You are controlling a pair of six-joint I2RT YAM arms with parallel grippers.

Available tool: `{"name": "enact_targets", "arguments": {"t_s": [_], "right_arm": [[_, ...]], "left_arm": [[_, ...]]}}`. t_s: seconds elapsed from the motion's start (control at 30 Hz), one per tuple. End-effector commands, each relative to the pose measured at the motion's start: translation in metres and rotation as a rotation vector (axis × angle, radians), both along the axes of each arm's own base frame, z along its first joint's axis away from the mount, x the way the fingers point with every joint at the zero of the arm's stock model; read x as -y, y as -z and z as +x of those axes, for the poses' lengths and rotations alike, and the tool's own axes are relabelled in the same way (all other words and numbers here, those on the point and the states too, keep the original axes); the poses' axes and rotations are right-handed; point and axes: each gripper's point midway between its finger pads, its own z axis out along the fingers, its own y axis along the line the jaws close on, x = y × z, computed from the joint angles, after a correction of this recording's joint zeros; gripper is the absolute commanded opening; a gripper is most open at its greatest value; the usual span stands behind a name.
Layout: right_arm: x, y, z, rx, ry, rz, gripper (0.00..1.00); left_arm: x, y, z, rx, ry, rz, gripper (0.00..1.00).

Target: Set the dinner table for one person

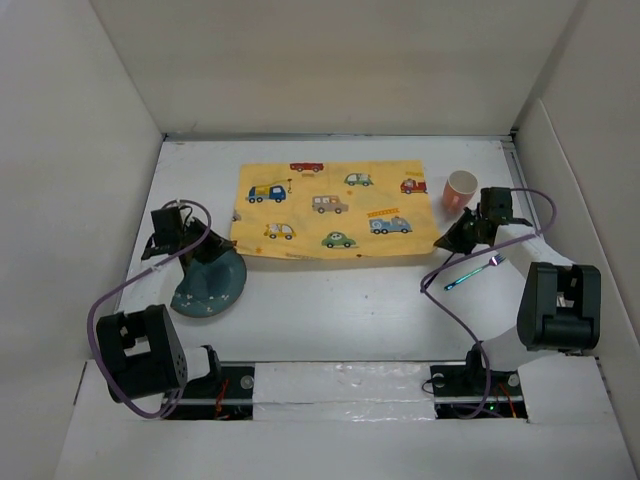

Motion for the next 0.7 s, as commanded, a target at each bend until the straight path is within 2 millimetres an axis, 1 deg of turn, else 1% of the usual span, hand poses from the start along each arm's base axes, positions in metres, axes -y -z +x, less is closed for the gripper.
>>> {"name": "enact_targets", "arguments": {"t_s": [0.0,0.07,0.13,0.17,0.3,0.47,0.5,0.67], "right_arm": [[0.011,-0.014,0.012,0.062,0.019,-0.036,0.0],[0.01,-0.018,0.015,0.067,0.014,-0.029,0.0],[0.008,-0.018,0.012,0.056,0.008,-0.019,0.0],[0.003,-0.018,0.011,0.054,-0.004,-0.017,0.0],[-0.003,-0.017,0.001,0.047,-0.019,-0.022,0.0],[0.0,-0.013,-0.008,0.02,-0.008,-0.039,0.02],[-0.003,-0.013,-0.01,0.019,-0.019,-0.04,0.03],[-0.004,-0.011,-0.018,0.003,-0.024,-0.059,0.07]], "left_arm": [[0.003,0.002,-0.018,-0.022,0.031,0.034,0.0],[0.002,0.003,-0.022,-0.028,0.032,0.044,0.0],[0.0,0.007,-0.024,-0.044,0.028,0.058,0.0],[-0.002,0.01,-0.025,-0.053,0.023,0.067,0.0],[-0.005,0.015,-0.022,-0.068,0.018,0.08,0.0],[-0.009,0.015,-0.021,-0.076,0.014,0.104,0.0],[-0.01,0.014,-0.02,-0.077,0.016,0.111,0.03],[-0.012,0.01,-0.018,-0.071,0.018,0.118,0.14]]}}
